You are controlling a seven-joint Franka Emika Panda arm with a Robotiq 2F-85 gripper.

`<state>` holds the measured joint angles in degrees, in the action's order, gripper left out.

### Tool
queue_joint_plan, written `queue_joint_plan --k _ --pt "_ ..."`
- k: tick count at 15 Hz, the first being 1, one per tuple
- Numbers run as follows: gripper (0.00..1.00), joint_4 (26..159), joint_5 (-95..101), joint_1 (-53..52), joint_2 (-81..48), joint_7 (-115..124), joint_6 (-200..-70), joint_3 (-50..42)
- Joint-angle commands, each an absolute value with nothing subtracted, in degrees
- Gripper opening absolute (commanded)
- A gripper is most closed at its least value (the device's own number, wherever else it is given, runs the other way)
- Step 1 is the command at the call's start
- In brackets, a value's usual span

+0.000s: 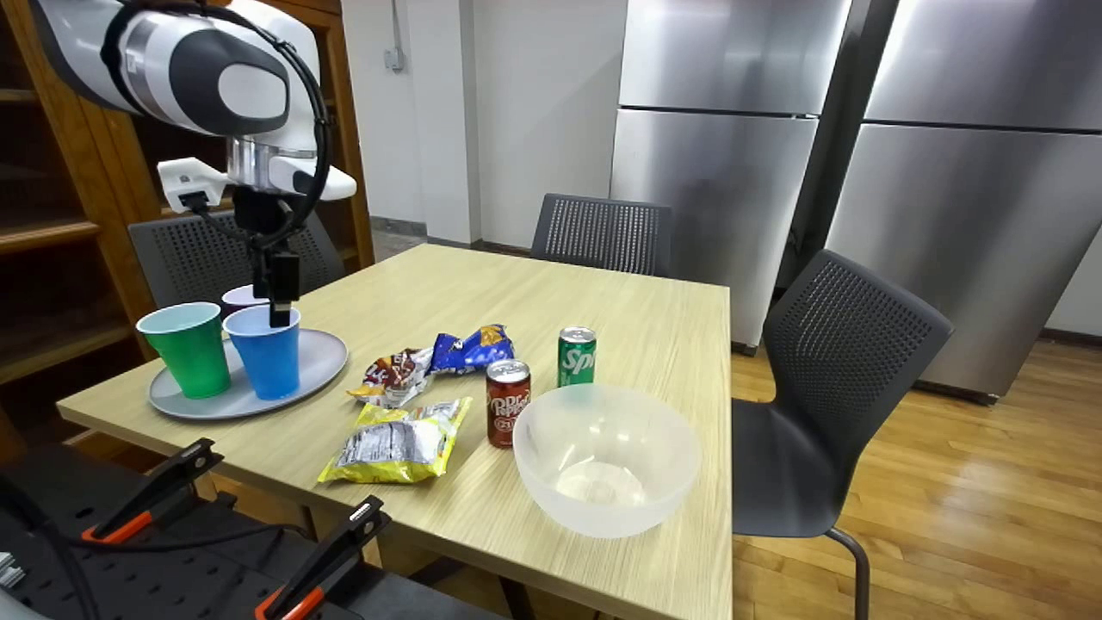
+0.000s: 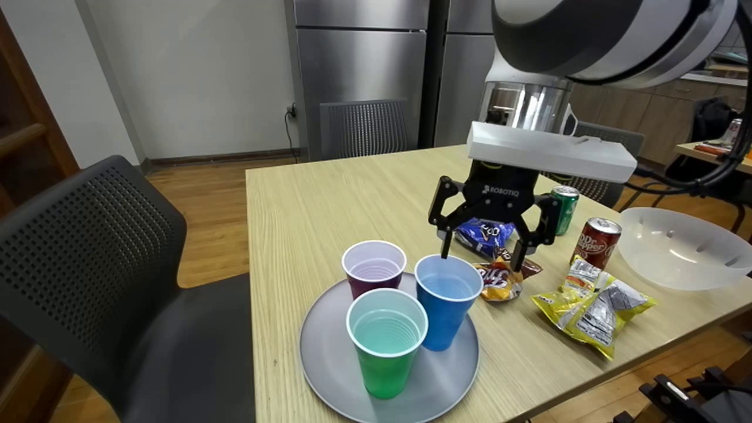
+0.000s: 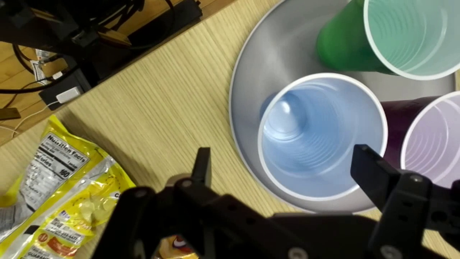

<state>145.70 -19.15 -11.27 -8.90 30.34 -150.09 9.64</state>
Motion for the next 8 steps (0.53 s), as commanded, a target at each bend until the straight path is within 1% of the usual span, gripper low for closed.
queue_joint_plan --k 1,8 --pt "1.00 149.09 -19.87 -9.97 -2.25 27.63 -146.95 8.89" --pt "1.00 148.51 -14.56 -7.89 0.46 26.49 -143.17 5.80"
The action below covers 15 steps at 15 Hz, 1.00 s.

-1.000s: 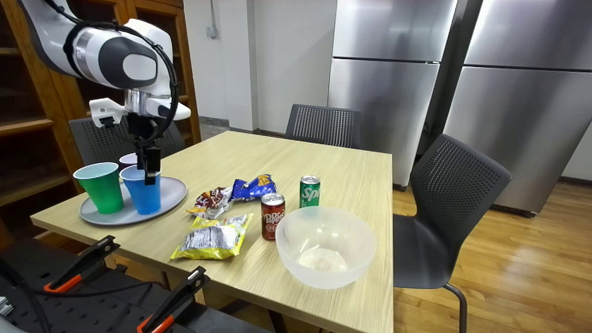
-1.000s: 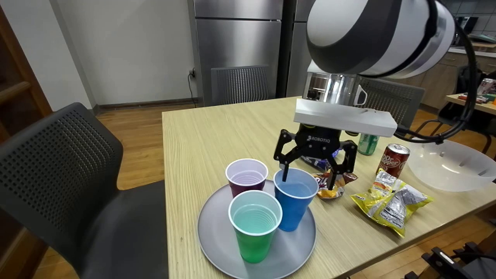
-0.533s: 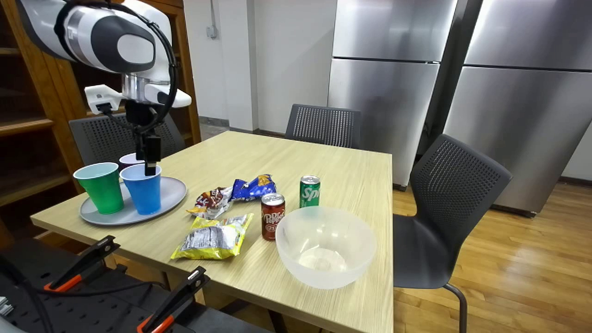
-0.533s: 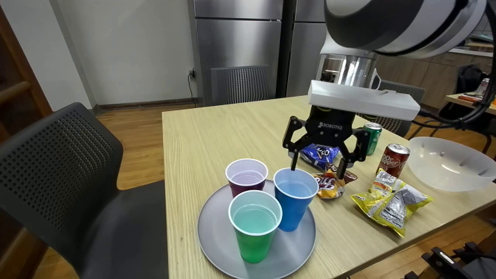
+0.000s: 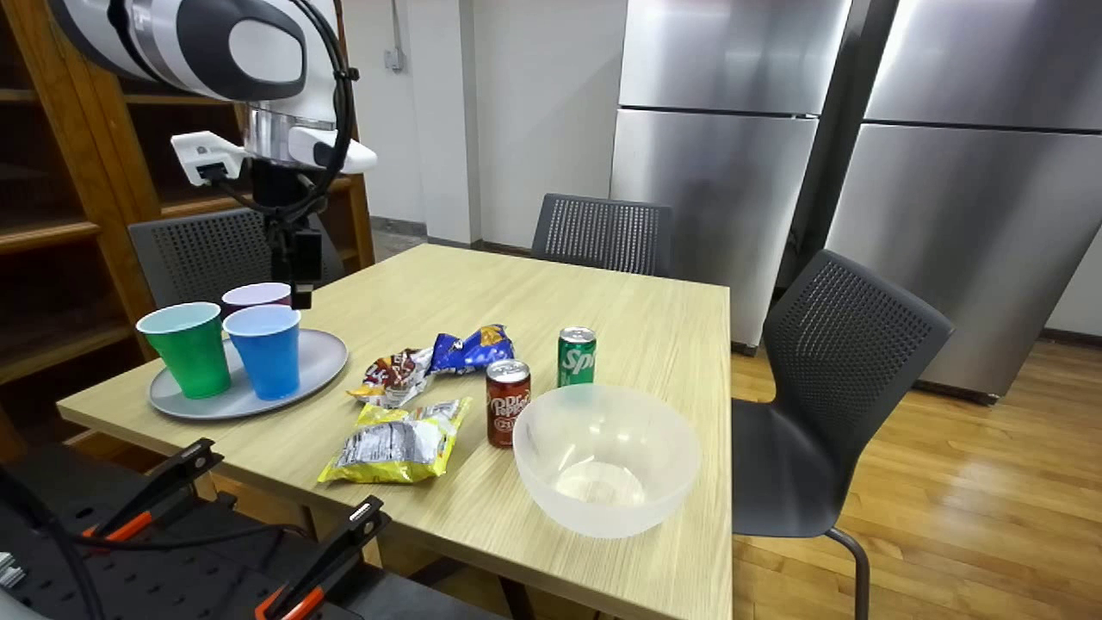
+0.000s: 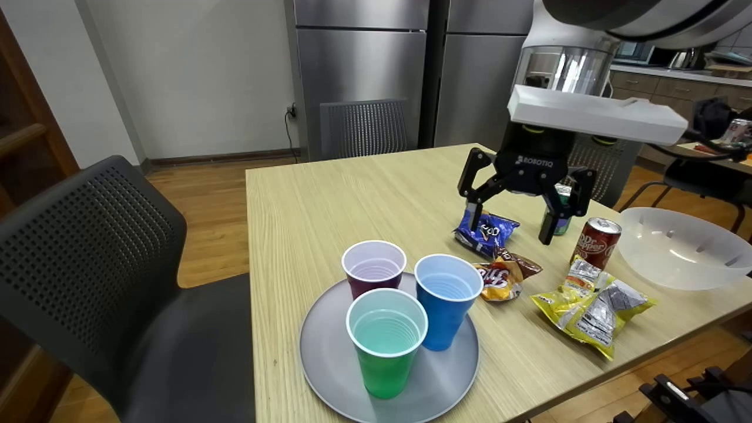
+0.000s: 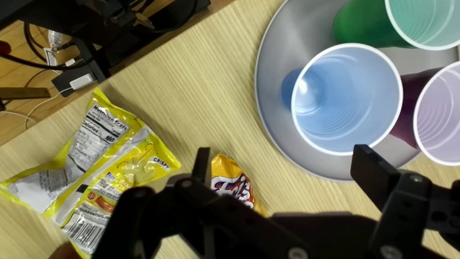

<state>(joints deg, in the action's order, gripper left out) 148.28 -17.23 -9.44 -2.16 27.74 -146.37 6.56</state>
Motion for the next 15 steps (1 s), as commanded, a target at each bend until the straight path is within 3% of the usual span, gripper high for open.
queue_joint_plan --k 1,15 --pt "1.00 148.09 -13.47 -7.44 0.41 26.09 -142.55 5.33" --pt "1.00 138.50 1.59 -3.61 -5.96 26.40 -139.02 0.48"
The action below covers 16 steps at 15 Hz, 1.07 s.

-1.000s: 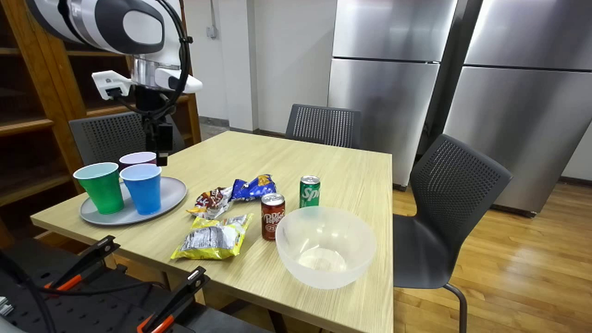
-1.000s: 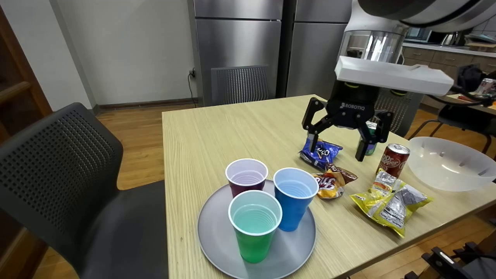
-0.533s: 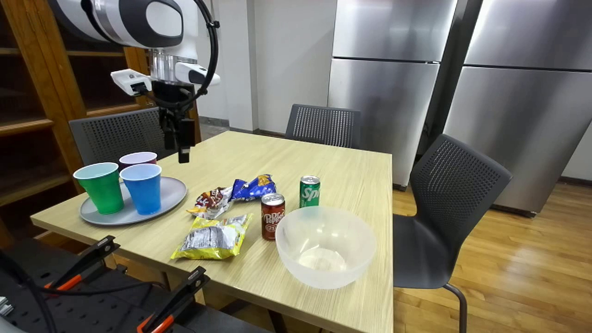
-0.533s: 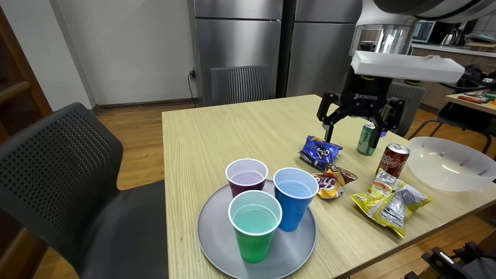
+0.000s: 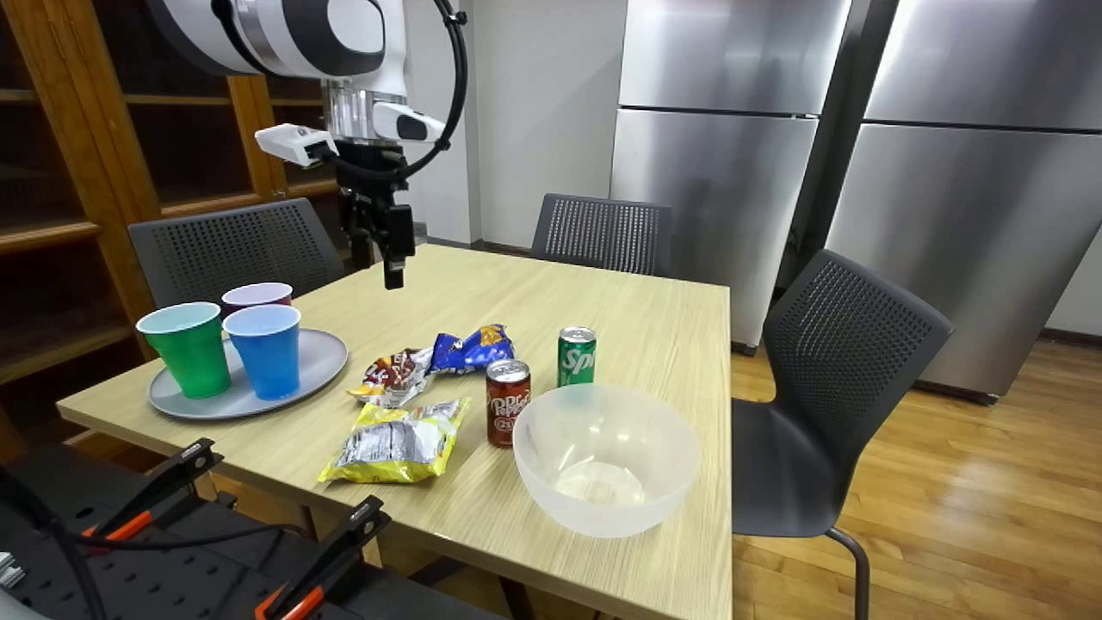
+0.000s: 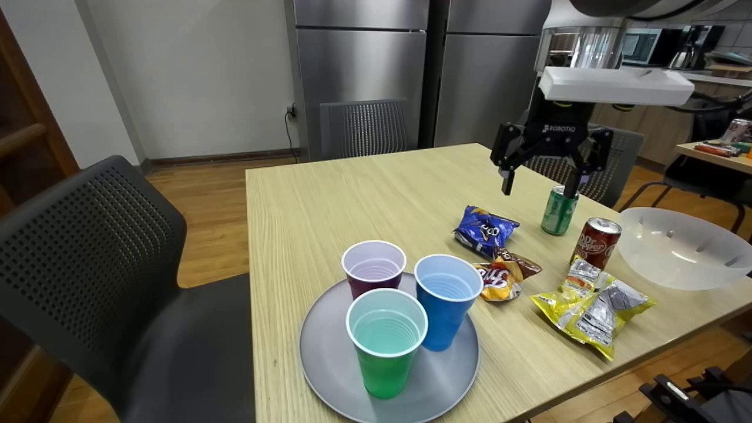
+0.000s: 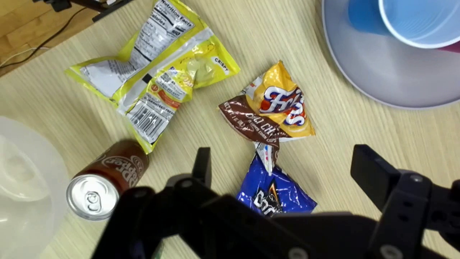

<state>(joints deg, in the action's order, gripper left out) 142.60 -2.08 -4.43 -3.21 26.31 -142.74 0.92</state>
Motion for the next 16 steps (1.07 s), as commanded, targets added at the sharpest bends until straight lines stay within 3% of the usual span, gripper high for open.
queue_joint_plan --k 1,16 --pt "1.00 141.78 -0.89 -3.98 -3.81 26.30 -142.15 0.91" --pt "1.00 137.26 1.59 -3.88 -10.74 23.60 -146.03 -0.34"
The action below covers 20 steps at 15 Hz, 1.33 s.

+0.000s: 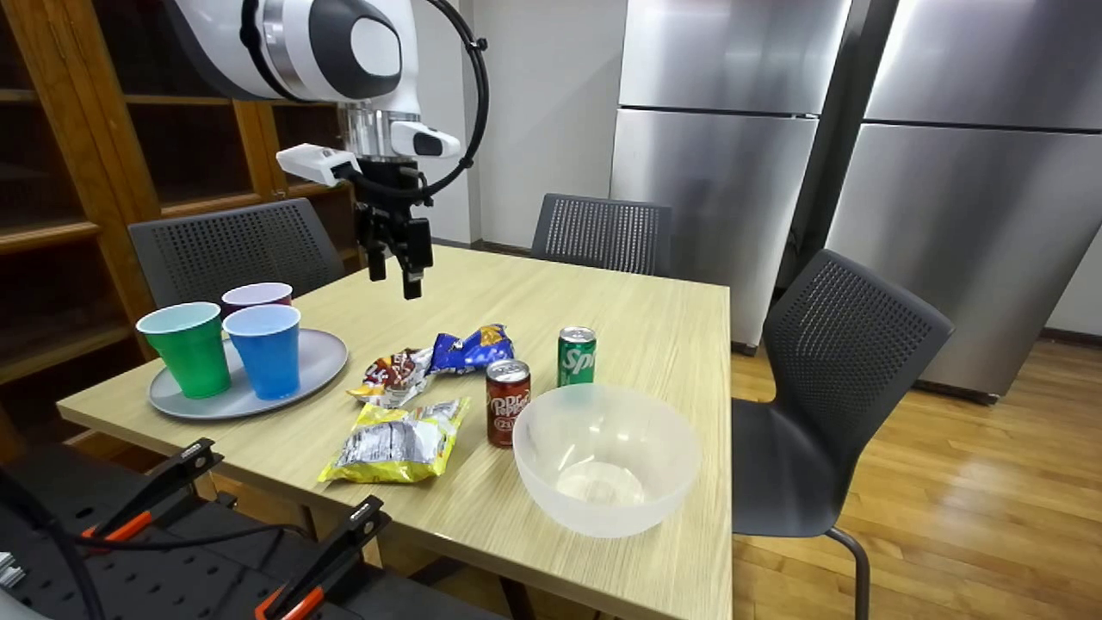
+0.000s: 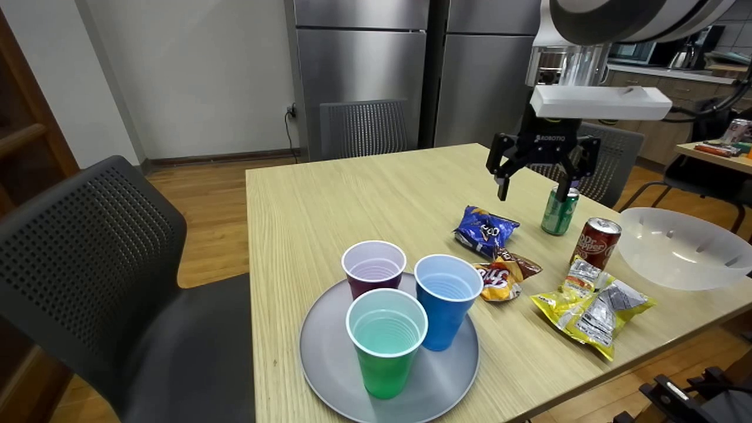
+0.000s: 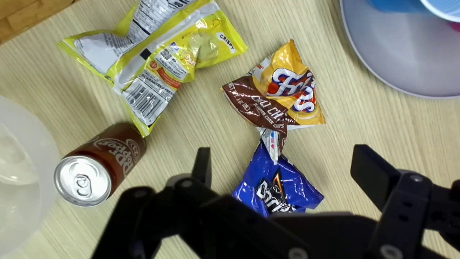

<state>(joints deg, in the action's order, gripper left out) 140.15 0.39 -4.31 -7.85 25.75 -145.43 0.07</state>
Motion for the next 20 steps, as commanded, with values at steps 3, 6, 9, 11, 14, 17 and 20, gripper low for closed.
queue_joint_plan --k 3,6,9,11,14,17,20 --pt "1.00 134.32 1.52 -3.62 -13.78 21.87 -146.31 -1.20" --pt "1.00 131.04 0.87 -3.39 -17.02 20.51 -147.00 -2.04" --pt "1.00 127.59 0.09 -3.12 -20.48 19.39 -147.43 -2.52" --pt "1.00 125.28 -0.07 -3.03 -22.85 18.80 -147.50 -2.79" --pt "1.00 122.06 -0.03 -3.01 -26.24 18.24 -147.24 -3.13" --pt "1.00 119.02 0.19 -3.12 -29.48 17.46 -146.65 -3.41" --pt "1.00 116.65 0.54 -3.52 -32.29 17.34 -146.52 -3.89"
